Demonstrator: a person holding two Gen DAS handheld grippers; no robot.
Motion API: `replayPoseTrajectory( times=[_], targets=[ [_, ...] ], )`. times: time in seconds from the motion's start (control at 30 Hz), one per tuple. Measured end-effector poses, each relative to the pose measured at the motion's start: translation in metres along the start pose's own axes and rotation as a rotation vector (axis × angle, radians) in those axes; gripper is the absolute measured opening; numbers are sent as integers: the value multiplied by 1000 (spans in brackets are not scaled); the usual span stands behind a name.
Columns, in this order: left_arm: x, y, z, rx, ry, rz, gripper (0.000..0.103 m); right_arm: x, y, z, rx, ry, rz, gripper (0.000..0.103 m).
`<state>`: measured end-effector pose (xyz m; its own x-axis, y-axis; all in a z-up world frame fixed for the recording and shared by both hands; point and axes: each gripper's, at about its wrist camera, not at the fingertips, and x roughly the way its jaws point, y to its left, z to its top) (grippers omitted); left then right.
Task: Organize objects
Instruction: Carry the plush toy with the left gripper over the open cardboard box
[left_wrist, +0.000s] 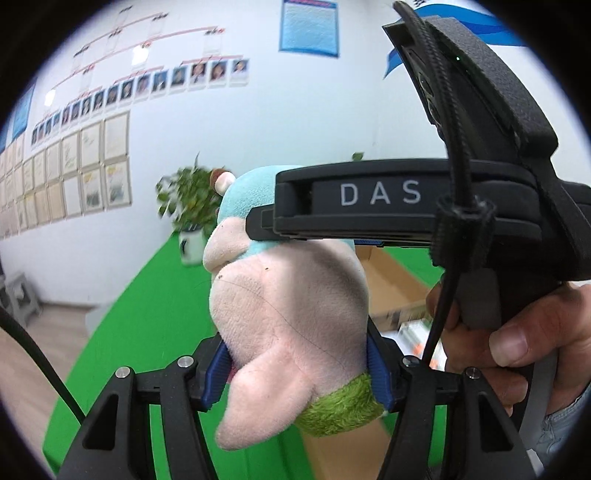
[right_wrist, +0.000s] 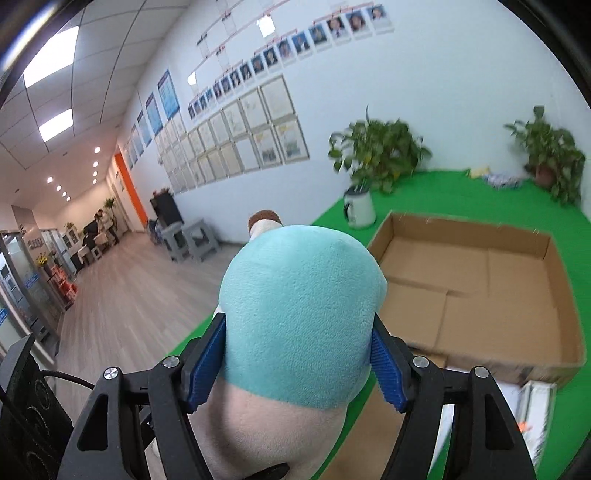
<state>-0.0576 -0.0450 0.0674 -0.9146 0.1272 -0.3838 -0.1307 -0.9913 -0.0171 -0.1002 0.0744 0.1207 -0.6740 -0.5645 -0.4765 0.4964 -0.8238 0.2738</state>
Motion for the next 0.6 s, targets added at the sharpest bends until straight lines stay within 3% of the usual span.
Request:
replayPoseTrajectory(
  times=[0.2,0.4,0.6],
  targets=[
    [12,3,51,44,-61,-29,62,-32,-17,61,-27,-67,-40,69],
    [40,32,104,22,-21,-47,62,-27,-44,150,-28,-52,-47,69],
    [47,38,102,29,-3,-34,62,6,-65,209,-14,-32,-28,69]
  ],
)
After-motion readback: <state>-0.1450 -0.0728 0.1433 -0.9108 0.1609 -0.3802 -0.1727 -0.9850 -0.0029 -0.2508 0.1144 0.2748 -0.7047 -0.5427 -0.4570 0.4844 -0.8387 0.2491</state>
